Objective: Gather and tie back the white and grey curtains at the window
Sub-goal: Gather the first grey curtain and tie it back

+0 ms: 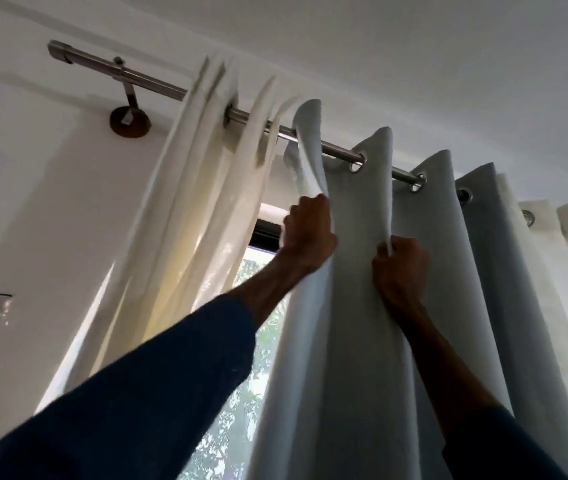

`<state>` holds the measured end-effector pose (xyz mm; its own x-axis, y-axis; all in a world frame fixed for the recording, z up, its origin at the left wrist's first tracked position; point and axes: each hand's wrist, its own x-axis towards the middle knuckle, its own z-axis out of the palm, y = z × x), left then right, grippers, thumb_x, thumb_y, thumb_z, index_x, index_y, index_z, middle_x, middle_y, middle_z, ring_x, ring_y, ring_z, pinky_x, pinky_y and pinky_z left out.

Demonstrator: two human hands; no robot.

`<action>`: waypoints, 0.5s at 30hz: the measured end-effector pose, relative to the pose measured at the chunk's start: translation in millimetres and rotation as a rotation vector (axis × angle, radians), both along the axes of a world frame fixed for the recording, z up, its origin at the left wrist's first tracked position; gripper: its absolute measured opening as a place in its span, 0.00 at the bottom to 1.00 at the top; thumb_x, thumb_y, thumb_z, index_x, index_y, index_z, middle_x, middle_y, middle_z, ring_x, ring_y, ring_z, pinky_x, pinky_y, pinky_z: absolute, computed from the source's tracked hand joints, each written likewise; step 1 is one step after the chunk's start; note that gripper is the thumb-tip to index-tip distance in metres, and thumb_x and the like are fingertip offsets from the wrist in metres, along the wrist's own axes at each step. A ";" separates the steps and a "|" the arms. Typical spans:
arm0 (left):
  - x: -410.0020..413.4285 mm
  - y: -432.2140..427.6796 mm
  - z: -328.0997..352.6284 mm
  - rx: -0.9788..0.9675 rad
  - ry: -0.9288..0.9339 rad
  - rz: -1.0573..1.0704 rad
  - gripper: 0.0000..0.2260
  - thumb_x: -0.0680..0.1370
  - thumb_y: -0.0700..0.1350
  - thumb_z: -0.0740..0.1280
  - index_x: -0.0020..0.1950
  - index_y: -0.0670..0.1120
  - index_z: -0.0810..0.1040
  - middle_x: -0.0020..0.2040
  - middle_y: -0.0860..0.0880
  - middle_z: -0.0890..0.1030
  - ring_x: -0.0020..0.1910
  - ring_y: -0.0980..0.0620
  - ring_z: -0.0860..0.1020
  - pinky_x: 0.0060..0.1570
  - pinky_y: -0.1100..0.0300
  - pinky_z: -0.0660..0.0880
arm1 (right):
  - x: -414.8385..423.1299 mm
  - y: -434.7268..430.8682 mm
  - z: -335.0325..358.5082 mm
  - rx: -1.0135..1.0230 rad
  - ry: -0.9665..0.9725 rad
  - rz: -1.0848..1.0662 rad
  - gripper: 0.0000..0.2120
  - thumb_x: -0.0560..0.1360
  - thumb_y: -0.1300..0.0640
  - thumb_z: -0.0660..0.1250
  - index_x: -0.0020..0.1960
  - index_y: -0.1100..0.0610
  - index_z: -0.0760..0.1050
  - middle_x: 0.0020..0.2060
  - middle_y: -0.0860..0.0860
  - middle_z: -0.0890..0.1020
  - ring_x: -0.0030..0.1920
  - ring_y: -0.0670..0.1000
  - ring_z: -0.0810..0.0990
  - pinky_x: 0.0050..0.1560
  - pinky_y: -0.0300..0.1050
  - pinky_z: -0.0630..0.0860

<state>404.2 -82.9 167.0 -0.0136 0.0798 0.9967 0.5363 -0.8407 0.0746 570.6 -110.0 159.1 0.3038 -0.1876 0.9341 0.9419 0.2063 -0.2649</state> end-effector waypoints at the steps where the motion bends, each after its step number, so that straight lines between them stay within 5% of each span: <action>1: 7.0 -4.6 3.1 -0.001 0.019 -0.042 0.15 0.76 0.41 0.68 0.62 0.41 0.72 0.61 0.38 0.75 0.60 0.36 0.76 0.55 0.47 0.74 | 4.0 -3.6 0.9 -0.004 -0.023 -0.016 0.07 0.70 0.64 0.66 0.34 0.62 0.77 0.27 0.55 0.76 0.33 0.59 0.78 0.33 0.44 0.66; 11: 24.3 -13.7 15.2 0.103 0.253 -0.161 0.14 0.77 0.40 0.67 0.60 0.38 0.73 0.57 0.34 0.77 0.57 0.30 0.77 0.52 0.44 0.76 | 4.4 -13.6 5.9 -0.104 -0.086 -0.031 0.06 0.77 0.60 0.68 0.44 0.60 0.83 0.36 0.56 0.82 0.39 0.57 0.81 0.41 0.47 0.73; 15: -3.3 10.1 4.7 0.118 0.189 -0.162 0.10 0.76 0.41 0.66 0.55 0.38 0.73 0.54 0.35 0.78 0.54 0.30 0.78 0.46 0.46 0.76 | -13.0 -13.1 3.9 -0.041 -0.105 -0.057 0.06 0.71 0.64 0.69 0.36 0.59 0.80 0.30 0.55 0.78 0.35 0.59 0.80 0.35 0.46 0.71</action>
<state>400.9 -72.7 171.7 0.1773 -0.0514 0.9828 0.3895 -0.9134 -0.1180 557.6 -123.2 163.1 0.1938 -0.1628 0.9675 0.9749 0.1424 -0.1713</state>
